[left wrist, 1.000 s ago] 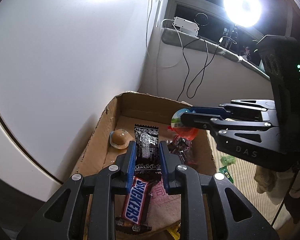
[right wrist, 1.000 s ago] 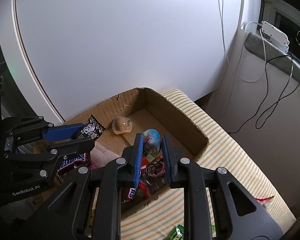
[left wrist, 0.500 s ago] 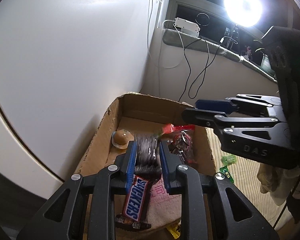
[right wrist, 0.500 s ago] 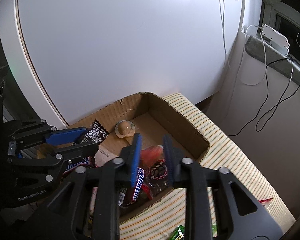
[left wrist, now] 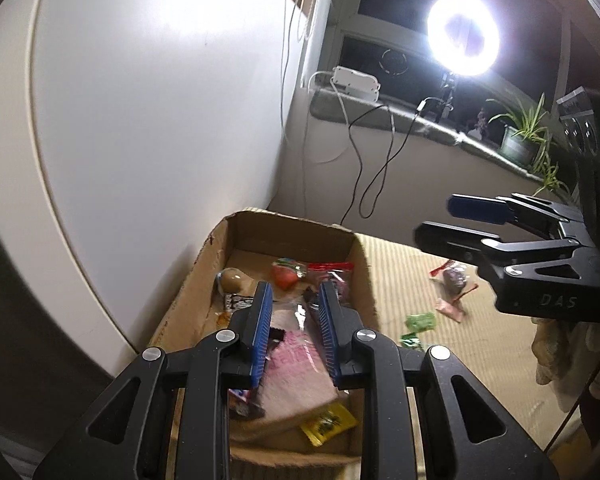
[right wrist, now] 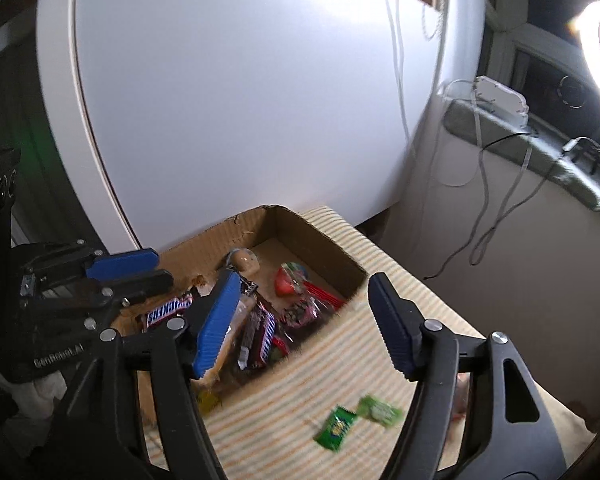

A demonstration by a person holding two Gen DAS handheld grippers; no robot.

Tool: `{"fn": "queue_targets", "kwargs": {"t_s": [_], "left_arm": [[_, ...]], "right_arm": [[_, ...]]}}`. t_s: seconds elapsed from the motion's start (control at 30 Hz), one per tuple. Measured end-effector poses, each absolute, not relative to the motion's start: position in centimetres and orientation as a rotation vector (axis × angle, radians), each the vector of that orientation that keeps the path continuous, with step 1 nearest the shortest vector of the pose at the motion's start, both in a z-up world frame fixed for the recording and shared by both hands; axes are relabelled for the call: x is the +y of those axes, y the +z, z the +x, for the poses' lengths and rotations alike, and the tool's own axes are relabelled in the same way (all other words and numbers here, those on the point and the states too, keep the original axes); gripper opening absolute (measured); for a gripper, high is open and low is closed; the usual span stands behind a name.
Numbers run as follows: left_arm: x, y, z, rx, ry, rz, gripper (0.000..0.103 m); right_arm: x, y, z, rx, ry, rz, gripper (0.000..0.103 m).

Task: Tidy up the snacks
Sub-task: 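Move both grippers back over the green and pink candies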

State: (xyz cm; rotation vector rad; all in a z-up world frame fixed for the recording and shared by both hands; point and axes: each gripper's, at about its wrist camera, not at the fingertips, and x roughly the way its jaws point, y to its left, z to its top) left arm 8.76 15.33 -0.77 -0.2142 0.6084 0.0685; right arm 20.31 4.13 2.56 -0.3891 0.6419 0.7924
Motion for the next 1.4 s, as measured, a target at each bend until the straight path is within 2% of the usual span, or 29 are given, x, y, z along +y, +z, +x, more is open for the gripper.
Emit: {"fn": "queue_targets", "kwargs": {"t_s": [0.13, 0.23, 0.77, 0.87, 0.93, 1.2, 1.4], "left_arm": [[13.7, -0.7, 7.7, 0.602, 0.046, -0.221, 0.022], [12.0, -0.8, 7.2, 0.608, 0.018, -0.21, 0.022], [1.3, -4.4, 7.8, 0.696, -0.158, -0.175, 0.022], [-0.3, -5.5, 8.6, 0.724, -0.174, -0.163, 0.022], [-0.9, -6.4, 9.5, 0.751, -0.176, -0.156, 0.022], [-0.9, -8.6, 12.5, 0.81, -0.129, -0.16, 0.022], [-0.5, -10.0, 14.3, 0.848, -0.098, -0.175, 0.022]], "right_arm": [[0.9, 3.7, 18.9, 0.613, 0.734, -0.38, 0.09], [-2.0, 4.1, 18.1, 0.605, 0.693, -0.36, 0.094], [-15.4, 0.8, 17.0, 0.695, 0.556, -0.314, 0.095], [-16.1, -0.6, 17.5, 0.724, 0.577, -0.336, 0.089], [-16.1, -1.7, 18.1, 0.751, 0.6, -0.346, 0.079], [-13.7, -5.9, 21.7, 0.839, 0.706, -0.374, 0.059], [-12.2, -8.6, 24.6, 0.888, 0.725, -0.404, 0.057]]}}
